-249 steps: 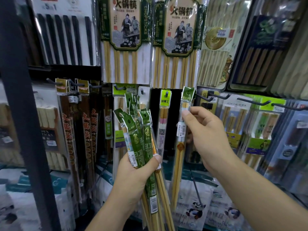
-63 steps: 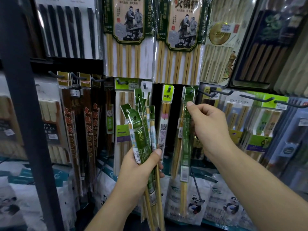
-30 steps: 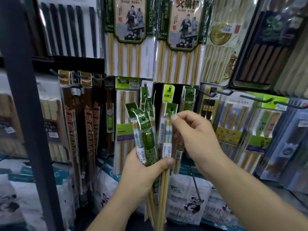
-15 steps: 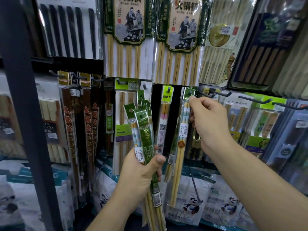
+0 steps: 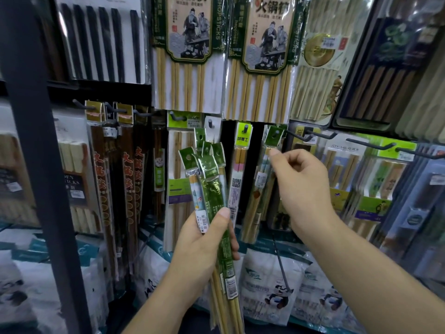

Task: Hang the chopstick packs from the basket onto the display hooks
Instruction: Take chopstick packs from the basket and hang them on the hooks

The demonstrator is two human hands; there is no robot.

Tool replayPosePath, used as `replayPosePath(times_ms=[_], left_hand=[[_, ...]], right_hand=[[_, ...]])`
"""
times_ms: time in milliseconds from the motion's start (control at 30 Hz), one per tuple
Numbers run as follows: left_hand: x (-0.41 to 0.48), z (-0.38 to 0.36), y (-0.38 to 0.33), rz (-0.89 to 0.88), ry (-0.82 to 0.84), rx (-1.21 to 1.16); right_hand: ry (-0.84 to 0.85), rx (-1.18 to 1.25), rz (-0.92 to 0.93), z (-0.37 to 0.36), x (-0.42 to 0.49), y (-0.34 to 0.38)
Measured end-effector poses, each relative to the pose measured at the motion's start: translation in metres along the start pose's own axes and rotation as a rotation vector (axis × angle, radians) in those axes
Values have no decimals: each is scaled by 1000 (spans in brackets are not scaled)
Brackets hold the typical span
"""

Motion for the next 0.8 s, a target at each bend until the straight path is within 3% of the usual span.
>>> replayPosePath(times_ms=[167, 333, 533, 800], left_hand=[[-1, -4, 0, -7, 26, -8], [-2, -4, -3, -34, 43, -7], [-4, -5, -4, -1, 14, -15], [-2, -2, -3, 35, -67, -94]], right_hand=[[374, -62, 38, -16, -29, 5], [393, 87, -14, -17, -33, 5], [378, 62, 10, -21, -32, 0], [184, 70, -9, -10, -14, 3]])
Point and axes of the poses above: each hand's wrist, its own x-axis towards the middle knuckle, its own z-axis out of the back of the hand, y = z × x, the point moved 1 cm from there along x, towards the middle knuckle, and after that the axes turned 3 degrees about -z, right-handed, at the moved point
